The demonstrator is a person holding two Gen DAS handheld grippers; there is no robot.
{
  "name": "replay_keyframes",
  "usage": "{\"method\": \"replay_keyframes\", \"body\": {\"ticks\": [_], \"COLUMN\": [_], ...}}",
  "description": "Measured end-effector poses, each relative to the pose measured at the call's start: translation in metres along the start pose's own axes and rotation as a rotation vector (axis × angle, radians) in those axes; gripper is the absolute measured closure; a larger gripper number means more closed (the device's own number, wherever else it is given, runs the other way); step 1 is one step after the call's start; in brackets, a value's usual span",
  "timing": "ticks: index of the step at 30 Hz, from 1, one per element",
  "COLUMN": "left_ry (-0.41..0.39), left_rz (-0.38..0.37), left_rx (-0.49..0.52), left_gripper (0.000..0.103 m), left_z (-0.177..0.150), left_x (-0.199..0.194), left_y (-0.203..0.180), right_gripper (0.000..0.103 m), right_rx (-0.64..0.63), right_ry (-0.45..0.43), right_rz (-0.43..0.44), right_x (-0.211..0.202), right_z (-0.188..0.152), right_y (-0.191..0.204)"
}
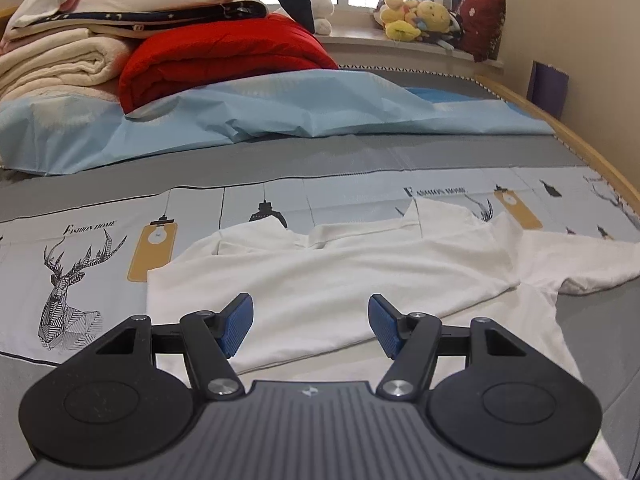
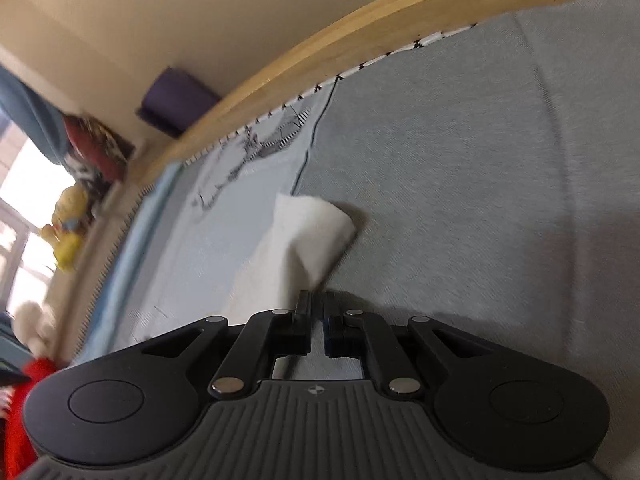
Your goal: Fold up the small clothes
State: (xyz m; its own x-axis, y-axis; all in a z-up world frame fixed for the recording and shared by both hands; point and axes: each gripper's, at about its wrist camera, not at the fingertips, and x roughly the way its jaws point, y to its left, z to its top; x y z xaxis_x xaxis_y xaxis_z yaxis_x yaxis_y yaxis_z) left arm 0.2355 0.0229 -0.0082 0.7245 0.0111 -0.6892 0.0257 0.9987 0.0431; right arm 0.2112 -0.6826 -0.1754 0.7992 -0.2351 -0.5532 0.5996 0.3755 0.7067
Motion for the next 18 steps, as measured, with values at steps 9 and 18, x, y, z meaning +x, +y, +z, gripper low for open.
{"method": "replay_keyframes", "body": {"ticks": [9, 18], "left_ry": [0.016, 0.014], "left_rz": [-0.008, -0.04], "left_rx": [0.03, 0.041], "left_gripper": [0.034, 0.034], "left_z": [-0.002, -0.002], "left_x": [0.005, 0.002], "left_y": [-0.004, -0.013], "right_gripper": [0.096, 0.087], "right_rx": [0.132, 0.235], "right_ry": [-0.005, -0.012], "right_rz": [0.113, 0.208], "right_x": [0.023, 0.024], "right_z": [-0.004, -0.011], "right_y": [-0.003, -0.009]}}
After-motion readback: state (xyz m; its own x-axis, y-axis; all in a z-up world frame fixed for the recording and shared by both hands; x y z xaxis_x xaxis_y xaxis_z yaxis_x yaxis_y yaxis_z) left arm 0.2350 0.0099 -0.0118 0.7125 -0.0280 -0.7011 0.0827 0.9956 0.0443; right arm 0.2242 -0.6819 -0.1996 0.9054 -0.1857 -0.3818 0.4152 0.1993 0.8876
